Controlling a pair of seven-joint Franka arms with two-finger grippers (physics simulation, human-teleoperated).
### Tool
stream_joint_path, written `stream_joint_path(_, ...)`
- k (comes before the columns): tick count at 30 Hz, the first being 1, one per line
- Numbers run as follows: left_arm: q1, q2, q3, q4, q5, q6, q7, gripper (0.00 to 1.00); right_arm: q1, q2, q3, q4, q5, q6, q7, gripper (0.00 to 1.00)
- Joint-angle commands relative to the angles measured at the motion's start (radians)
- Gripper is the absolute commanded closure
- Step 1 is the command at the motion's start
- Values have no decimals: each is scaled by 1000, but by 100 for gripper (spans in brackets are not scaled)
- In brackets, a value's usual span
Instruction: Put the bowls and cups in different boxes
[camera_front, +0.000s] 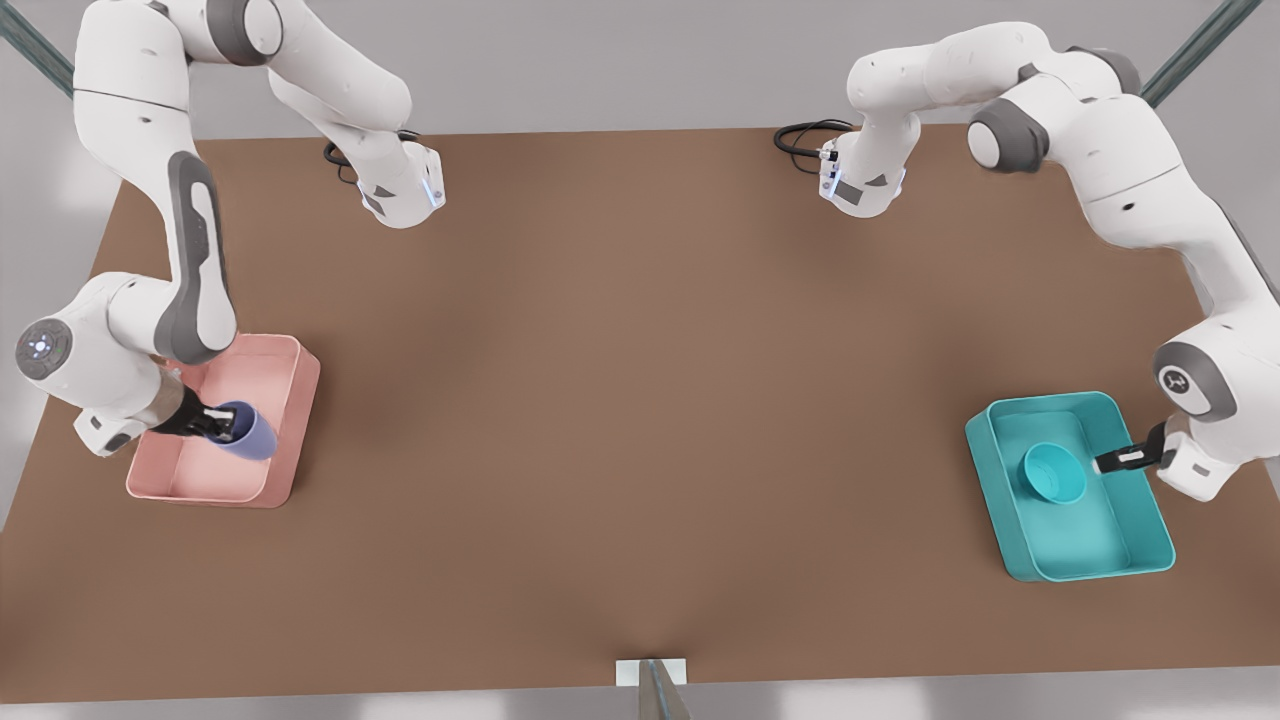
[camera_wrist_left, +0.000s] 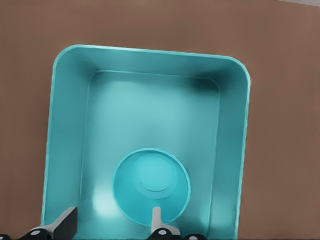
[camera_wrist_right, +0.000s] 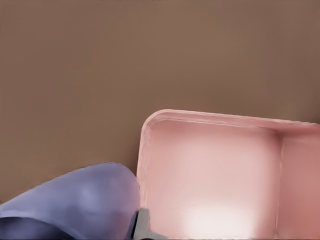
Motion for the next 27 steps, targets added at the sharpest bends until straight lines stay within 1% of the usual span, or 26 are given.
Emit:
stream_joint_path(1, -84, -106, -17, 0, 129, -223, -131, 0, -60, 9, -8, 26, -6, -137, -456, 79)
stream_joint_path(3, -167, -241, -81, -1, 163, -376, -147, 0, -69, 52, -34, 54, -18, -137, -457, 79)
stream_joint_path(4, -194, -299, -141, -1, 164, -442, -195, 0, -71, 83, -48, 79, -18, -136, -459, 79)
stream_joint_path(6, -231, -363, -288, 0, 295, -474, -273, 0, -71, 136, -57, 85, -24, -87, -457, 79)
stream_joint_path(8, -265, -412, -300, 3, 287, -499, -272, 0, -69, 205, -56, 115, -35, -38, -451, 79)
stream_joint_path(12, -280, -393, -302, 14, 292, -484, -286, 0, -66, 287, -60, 140, -36, 21, -433, 79)
stream_joint_path(16, -282, -388, -319, 13, 284, -481, -293, 0, -63, 299, -62, 148, -44, 5, -431, 79)
stream_joint_path(17, -280, -388, -319, 13, 284, -481, -293, 0, -63, 300, -62, 148, -44, 4, -431, 73)
stream_joint_path(18, -276, -386, -319, 13, 284, -473, -293, 0, -63, 300, -62, 146, -46, 4, -431, 35)
stream_joint_path(19, -276, -385, -319, 11, 285, -473, -293, 0, -66, 302, -62, 146, -46, 4, -436, 0)
stream_joint_path(27, -273, -373, -319, 10, 290, -470, -292, 0, -60, 284, -62, 148, -47, -30, -436, 0)
